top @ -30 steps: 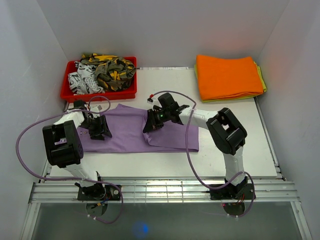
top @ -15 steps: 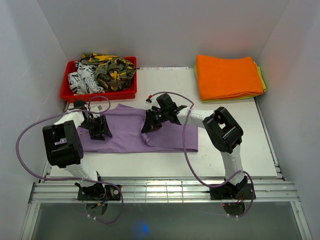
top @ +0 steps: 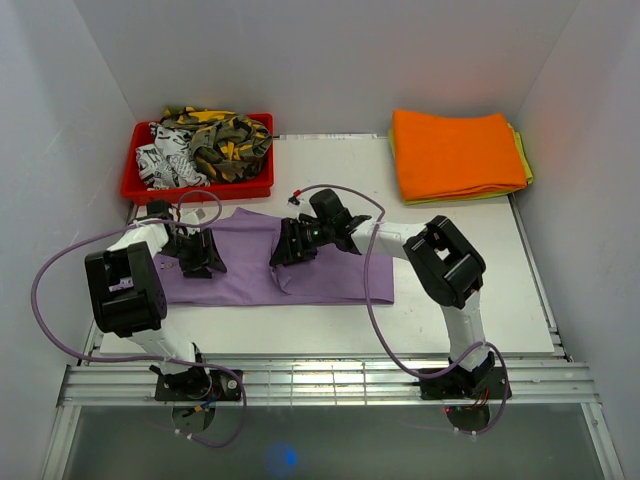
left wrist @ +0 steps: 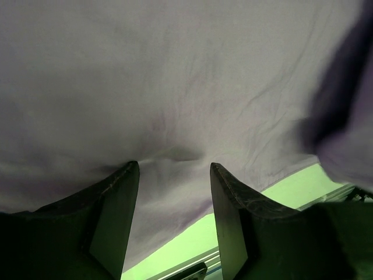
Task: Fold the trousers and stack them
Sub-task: Fold the trousers
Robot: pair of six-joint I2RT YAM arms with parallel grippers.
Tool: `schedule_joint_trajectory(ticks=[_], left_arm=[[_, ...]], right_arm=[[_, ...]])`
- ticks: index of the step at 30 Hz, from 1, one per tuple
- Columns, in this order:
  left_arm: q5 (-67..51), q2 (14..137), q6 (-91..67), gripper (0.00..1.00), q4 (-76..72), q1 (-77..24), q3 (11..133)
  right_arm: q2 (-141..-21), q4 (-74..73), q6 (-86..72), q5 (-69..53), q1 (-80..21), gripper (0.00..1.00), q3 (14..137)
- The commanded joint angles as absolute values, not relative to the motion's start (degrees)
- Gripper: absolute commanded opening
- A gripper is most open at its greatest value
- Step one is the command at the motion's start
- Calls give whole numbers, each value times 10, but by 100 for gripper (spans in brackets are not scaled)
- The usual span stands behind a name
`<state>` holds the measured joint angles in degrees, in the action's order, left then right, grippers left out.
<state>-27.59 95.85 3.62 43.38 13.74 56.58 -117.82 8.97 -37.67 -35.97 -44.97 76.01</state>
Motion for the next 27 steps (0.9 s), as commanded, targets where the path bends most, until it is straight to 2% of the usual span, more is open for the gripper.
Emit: schedule_joint_trajectory(ticks=[1,3,6,8,11,13,19,23,27], left_arm=[[-330,908,39,62,422,136,569],[-369,881,28,63,417,136,588],[-405,851,-5,63,393,136,615],[-433,848,-45,67,369,128,626],[-431,860,-71,67,330,96,637],[-407,880,-87,67,299,72,642],[-376,966,-118,67,259,-20,686],[-326,1022,-103,67,261,-62,728],[-307,1064,-81,63,266,-83,744]], right_arm=[[-1184,120,-381,-359,-454,72,758],[-1173,111,-374,-364,-454,85,761],[-1135,89,-352,-375,-449,89,780],[-1091,54,-318,-382,-437,88,794],[-1033,6,-277,-389,-398,86,794],[-1008,-77,-225,-394,-371,84,787],[-906,-252,-63,-312,-230,83,680],[-862,-287,-14,-264,-144,83,599],[-853,-283,-5,-270,-88,85,539]])
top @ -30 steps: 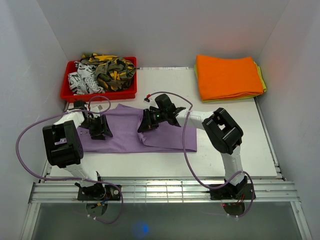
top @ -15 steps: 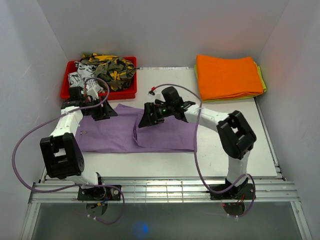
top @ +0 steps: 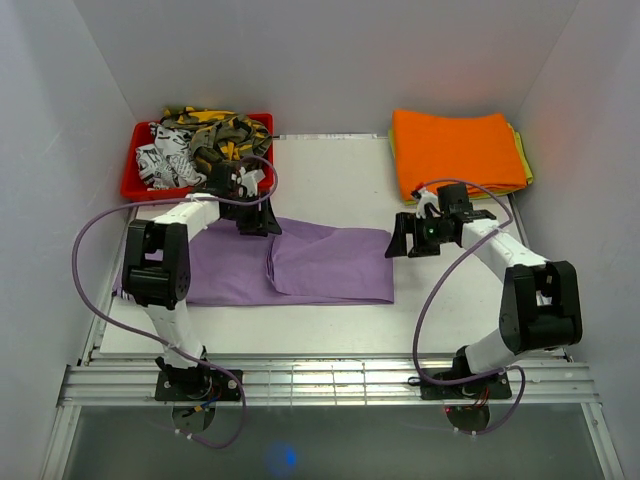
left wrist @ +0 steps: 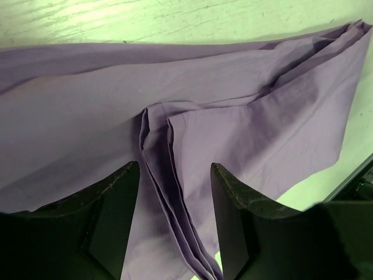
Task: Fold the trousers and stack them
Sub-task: Fold the trousers
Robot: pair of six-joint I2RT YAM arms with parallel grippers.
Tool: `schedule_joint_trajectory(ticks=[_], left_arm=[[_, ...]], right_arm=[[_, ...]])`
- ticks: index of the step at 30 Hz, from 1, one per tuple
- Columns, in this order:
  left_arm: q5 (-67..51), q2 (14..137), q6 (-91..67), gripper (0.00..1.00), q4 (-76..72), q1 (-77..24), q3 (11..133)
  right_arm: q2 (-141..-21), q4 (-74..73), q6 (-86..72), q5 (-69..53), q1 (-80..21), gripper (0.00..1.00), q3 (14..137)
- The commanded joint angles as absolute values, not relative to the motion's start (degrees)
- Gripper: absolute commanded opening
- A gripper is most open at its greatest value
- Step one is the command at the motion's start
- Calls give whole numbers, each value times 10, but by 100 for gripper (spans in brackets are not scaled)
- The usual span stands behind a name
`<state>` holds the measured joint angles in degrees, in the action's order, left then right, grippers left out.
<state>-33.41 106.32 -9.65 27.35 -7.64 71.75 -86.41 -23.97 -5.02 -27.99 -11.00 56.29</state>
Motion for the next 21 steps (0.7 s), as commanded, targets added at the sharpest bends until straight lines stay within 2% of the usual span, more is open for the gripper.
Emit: schedule_joint_trajectory(ticks=[1,8,11,14,21], left_arm=[[-314,1068,-79,62,265,-85,746],[-328,1095,-77,56,255,-96,747],[-327,1096,-81,52,246,-98,744],[-326,1096,-83,45,236,-98,739],[-329,1099,-87,41,219,-97,727]], right_arm=[[-853,-278,-4,-275,-81,85,523],[-889,-222,-25,-356,-62,89,490],[-919,-200,-32,-368,-63,85,489],[-947,-189,-33,-370,-63,77,494],[-986,-189,-26,-365,-62,69,513]])
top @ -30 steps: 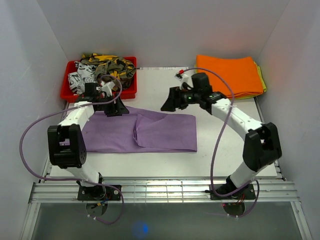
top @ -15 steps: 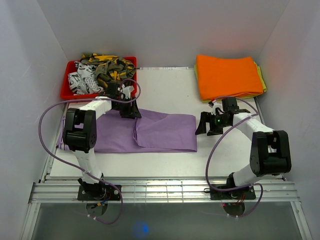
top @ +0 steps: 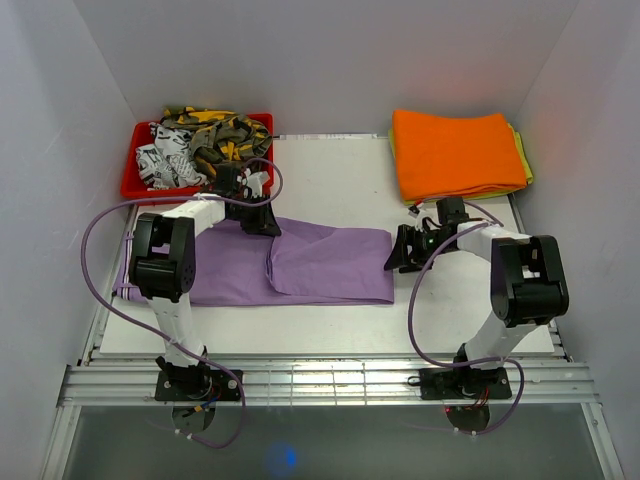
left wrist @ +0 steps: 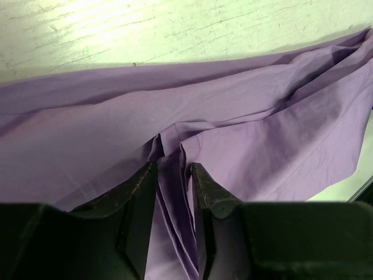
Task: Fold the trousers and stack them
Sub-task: Fold the trousers
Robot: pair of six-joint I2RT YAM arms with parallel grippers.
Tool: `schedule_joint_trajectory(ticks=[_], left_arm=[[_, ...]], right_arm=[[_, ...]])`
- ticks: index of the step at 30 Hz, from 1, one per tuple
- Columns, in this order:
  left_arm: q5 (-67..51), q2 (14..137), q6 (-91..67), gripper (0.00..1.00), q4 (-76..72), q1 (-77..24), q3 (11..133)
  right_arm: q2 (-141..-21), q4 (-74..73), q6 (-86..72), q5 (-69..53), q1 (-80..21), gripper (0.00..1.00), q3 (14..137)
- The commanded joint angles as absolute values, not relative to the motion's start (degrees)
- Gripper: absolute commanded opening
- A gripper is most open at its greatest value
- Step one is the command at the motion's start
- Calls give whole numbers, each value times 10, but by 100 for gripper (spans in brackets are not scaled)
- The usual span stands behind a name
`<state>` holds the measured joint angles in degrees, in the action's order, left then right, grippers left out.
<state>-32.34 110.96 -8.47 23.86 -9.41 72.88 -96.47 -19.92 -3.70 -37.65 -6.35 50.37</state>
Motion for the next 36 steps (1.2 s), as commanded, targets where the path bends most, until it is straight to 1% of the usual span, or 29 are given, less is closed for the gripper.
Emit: schedule_joint_trajectory(ticks=[1,2,4,5,8,9,10,11,15,16,17,19,20,23,25,26,28,29,30,32,33,36], left_arm=[[-331,1101,-87,40,218,-97,727],[-337,1101,-89,36,215,-98,726],[-366,1101,-93,32,208,-97,720],[-376,1100,-98,25,204,-97,716],[-391,1084,-99,14,196,-98,707],[-389,1077,-94,6,195,-98,705],[-382,1057,-91,3,190,-97,697],[-381,1043,-88,0,185,-97,690],[-342,977,-83,0,152,-96,642],[-308,968,-85,0,151,-97,627],[-292,952,-86,0,151,-96,619],[-259,940,-85,0,145,-96,596],[-235,930,-86,0,139,-96,588],[-218,924,-88,0,103,-97,559],[-224,934,-88,0,82,-96,555],[-224,942,-87,6,81,-96,561],[-207,966,-87,23,83,-97,569],[-201,970,-84,33,82,-96,575],[-202,976,-82,39,75,-97,576],[-226,976,-75,49,76,-94,580],[-250,977,-72,52,86,-94,587],[-274,978,-75,58,103,-94,590]], right_arm=[[-990,-190,-26,-365,-62,68,516],[-992,-189,-28,-366,-62,66,518],[-997,-189,-26,-366,-63,64,519],[-998,-192,-25,-367,-62,61,519],[-1000,-192,-22,-366,-62,57,519],[-1001,-192,-21,-366,-63,56,519],[-1002,-193,-20,-365,-62,54,520],[-1002,-193,-19,-364,-62,51,520],[-1001,-194,-18,-358,-62,43,520],[-1002,-195,-17,-358,-62,41,520],[-1002,-195,-16,-354,-62,36,520],[-1004,-195,-16,-352,-62,31,521],[-1005,-195,-16,-351,-62,23,521],[-1009,-195,-16,-350,-62,8,526],[-1012,-196,-13,-350,-62,8,530],[-1012,-197,-13,-351,-62,8,531],[-1015,-199,-11,-355,-62,8,534],[-1016,-199,-11,-356,-62,8,536],[-1017,-199,-11,-356,-62,8,536],[-1017,-198,-11,-357,-62,8,536],[-1016,-197,-11,-357,-62,8,536],[-1016,-195,-12,-363,-62,8,534]])
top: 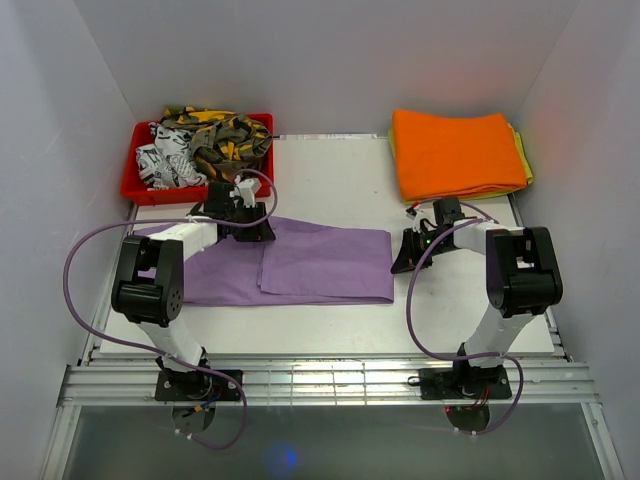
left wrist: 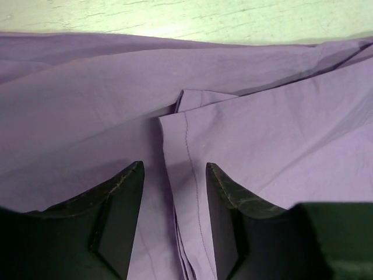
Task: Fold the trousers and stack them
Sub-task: Fold the trousers
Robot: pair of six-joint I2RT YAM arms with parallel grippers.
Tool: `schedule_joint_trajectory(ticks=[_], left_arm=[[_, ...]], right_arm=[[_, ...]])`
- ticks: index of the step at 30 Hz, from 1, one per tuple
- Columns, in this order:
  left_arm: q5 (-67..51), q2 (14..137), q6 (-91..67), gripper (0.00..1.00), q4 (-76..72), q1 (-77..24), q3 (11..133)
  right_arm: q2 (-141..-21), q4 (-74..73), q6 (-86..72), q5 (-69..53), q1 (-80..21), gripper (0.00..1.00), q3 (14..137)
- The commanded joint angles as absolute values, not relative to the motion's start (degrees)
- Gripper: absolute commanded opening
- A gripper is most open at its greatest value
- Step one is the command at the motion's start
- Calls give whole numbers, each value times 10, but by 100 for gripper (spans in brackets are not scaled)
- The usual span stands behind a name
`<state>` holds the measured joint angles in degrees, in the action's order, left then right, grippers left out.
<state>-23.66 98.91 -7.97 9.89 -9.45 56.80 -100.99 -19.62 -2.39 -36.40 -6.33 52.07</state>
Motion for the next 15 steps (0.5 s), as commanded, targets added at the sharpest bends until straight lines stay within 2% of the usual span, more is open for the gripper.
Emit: schedule_joint_trajectory(ticks=[1,9,13,15], left_arm=[[-274,981,-76,58,105,-94,589],[-356,1038,-133,58,69,-94,598],[-349,1063,-156,57,68,-94,605],[-333,1061,-159,52,62,-95,602]], right_arm=[[-1015,-194,-11,-364,-62,8,534],[-1008,-195,-10,-364,-62,8,526],[-1009,-194,-8,-365,-62,8,525],[-1010,-194,-8,-364,-62,8,525]])
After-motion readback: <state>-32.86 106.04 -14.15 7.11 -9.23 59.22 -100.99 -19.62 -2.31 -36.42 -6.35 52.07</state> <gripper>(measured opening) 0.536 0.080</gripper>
